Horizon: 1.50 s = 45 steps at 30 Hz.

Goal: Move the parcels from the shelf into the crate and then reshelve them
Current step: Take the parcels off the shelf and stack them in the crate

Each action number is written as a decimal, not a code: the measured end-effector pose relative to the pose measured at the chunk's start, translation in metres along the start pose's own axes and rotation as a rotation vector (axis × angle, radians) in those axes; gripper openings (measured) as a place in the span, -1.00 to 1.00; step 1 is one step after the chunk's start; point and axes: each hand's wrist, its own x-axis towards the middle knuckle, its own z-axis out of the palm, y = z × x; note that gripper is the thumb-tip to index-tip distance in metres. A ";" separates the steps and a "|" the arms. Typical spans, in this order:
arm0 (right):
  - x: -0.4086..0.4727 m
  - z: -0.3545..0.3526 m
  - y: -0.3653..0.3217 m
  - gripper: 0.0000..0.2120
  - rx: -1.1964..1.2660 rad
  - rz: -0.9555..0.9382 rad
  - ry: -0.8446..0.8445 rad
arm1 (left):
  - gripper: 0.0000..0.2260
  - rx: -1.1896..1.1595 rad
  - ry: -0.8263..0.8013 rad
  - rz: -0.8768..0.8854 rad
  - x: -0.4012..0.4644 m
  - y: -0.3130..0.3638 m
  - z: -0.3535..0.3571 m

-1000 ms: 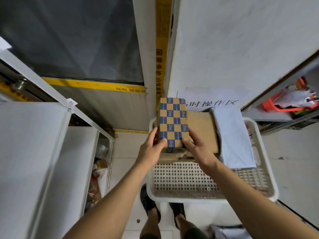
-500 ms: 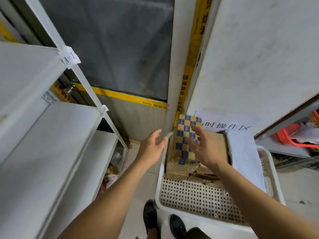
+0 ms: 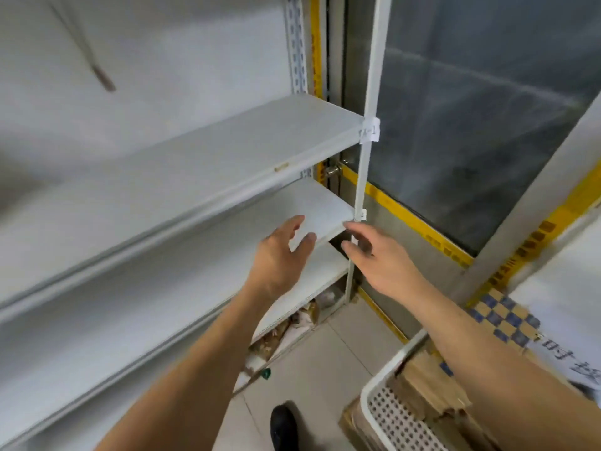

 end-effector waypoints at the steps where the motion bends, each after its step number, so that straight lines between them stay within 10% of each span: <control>1: 0.008 0.011 -0.018 -0.59 -0.001 -0.057 -0.034 | -0.54 0.000 0.050 -0.020 -0.004 -0.007 -0.022; 12: 0.073 0.169 -0.238 -0.58 0.051 -0.524 -0.288 | -0.54 0.027 0.669 -0.235 -0.085 -0.113 -0.254; 24: 0.086 0.373 -0.429 -0.48 0.143 -0.602 -0.538 | -0.46 0.151 1.026 -0.360 -0.132 -0.246 -0.442; 45: 0.120 0.485 -0.550 0.00 0.606 -0.262 -0.709 | -0.38 -0.398 1.021 -0.404 -0.094 -0.311 -0.566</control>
